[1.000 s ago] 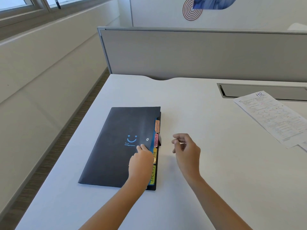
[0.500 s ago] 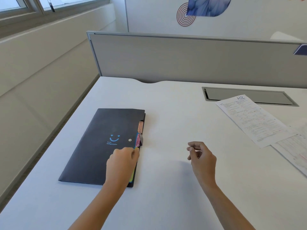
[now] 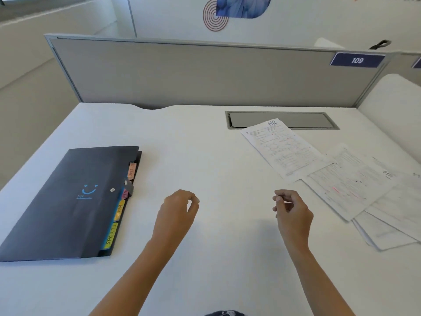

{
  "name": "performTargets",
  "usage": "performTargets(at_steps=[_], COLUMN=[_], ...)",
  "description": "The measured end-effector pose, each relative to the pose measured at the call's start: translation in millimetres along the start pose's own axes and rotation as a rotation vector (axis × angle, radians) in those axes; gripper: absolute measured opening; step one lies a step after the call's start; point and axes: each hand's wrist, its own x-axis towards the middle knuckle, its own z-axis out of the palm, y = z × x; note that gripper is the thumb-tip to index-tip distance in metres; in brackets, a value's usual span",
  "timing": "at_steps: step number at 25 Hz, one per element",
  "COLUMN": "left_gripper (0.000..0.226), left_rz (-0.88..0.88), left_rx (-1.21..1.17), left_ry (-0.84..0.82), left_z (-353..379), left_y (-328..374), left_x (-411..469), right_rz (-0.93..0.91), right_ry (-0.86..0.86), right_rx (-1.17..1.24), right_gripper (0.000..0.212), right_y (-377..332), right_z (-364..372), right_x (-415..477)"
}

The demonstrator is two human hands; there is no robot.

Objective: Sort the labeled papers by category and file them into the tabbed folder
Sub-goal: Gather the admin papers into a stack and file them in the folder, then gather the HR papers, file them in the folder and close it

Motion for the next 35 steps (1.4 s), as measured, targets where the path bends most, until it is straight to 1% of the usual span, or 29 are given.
performTargets(at_steps=[1, 2, 4, 6, 9, 10, 12, 14, 16, 20, 21, 23, 25, 26, 27, 29, 31, 33, 35], left_gripper=[0.016, 0.021, 0.042, 0.066, 0.107, 0.113, 0.110, 0.104, 0.102, 0.103, 0.104, 0.105, 0.103, 0.098, 0.087, 0.054, 0.027, 0.018, 0.019], left_rz=[0.016, 0.022, -0.025, -0.042, 0.057, 0.092, 0.153, 0.196, 0.201, 0.221, 0.224, 0.233, 0.240, 0.228, 0.194, 0.106, 0.033, -0.044, -0.113], left_rx=[0.010, 0.040, 0.094, 0.153, 0.334, 0.397, 0.473, 0.486, 0.462, 0.451, 0.431, 0.408, 0.369, 0.323, 0.239, 0.028, -0.116, -0.223, -0.303], left_ry=[-0.034, -0.079, -0.199, -0.316, -0.399, -0.405, -0.398, -0.398, -0.410, -0.438, -0.442, -0.469, -0.476, -0.461, -0.426, -0.298, -0.222, -0.237, -0.278], left_z=[12.7, 24.8, 46.5, 64.8, 85.9, 92.0, 99.6, 100.9, 99.9, 95.2, 93.6, 89.9, 87.0, 84.0, 81.2, 73.0, 64.0, 57.3, 52.9], left_y=[6.1, 11.5, 22.2, 27.6, 20.8, 15.9, 6.1, 0.4, -1.1, -3.2, -4.4, -5.2, -6.2, -5.2, -4.0, 1.6, 12.7, 25.2, 35.8], left_x=[-2.8, -5.9, -10.7, -13.3, -13.3, -12.2, -12.2, -12.7, -12.3, -9.3, -7.5, -4.5, -2.2, -1.5, -1.1, 0.1, 4.1, 10.2, 17.4], right_rz=[-0.010, -0.016, 0.004, 0.062, 0.162, 0.212, 0.363, 0.501, 0.558, 0.668, 0.684, 0.657, 0.582, 0.542, 0.494, 0.385, 0.333, 0.298, 0.280], right_ry=[0.027, 0.061, 0.129, 0.157, 0.168, 0.202, 0.289, 0.355, 0.395, 0.416, 0.434, 0.459, 0.515, 0.541, 0.575, 0.629, 0.635, 0.611, 0.598], right_rx=[-0.031, -0.077, -0.173, -0.287, -0.410, -0.410, -0.331, -0.242, -0.205, -0.175, -0.157, -0.140, -0.154, -0.147, -0.147, -0.106, -0.061, -0.035, -0.001], right_gripper=[0.018, 0.018, 0.022, 0.029, 0.043, 0.048, 0.054, 0.057, 0.055, 0.046, 0.040, 0.014, 0.029, 0.030, 0.028, 0.027, 0.027, 0.027, 0.027], right_y=[10.4, 21.5, 46.8, 69.9, 85.8, 86.9, 87.6, 85.3, 80.5, 74.6, 74.2, 73.7, 73.6, 67.5, 60.5, 43.6, 23.6, 4.6, -11.9], right_z=[-13.1, -25.7, -49.6, -70.9, -93.3, -98.7, -105.5, -107.2, -105.6, -101.8, -100.6, -99.2, -96.0, -95.3, -94.1, -91.7, -89.8, -85.3, -81.9], right_x=[9.4, 19.1, 39.5, 55.4, 74.7, 82.2, 96.7, 108.5, 118.9, 132.6, 133.4, 132.4, 127.6, 121.8, 115.5, 101.2, 83.0, 61.9, 43.5])
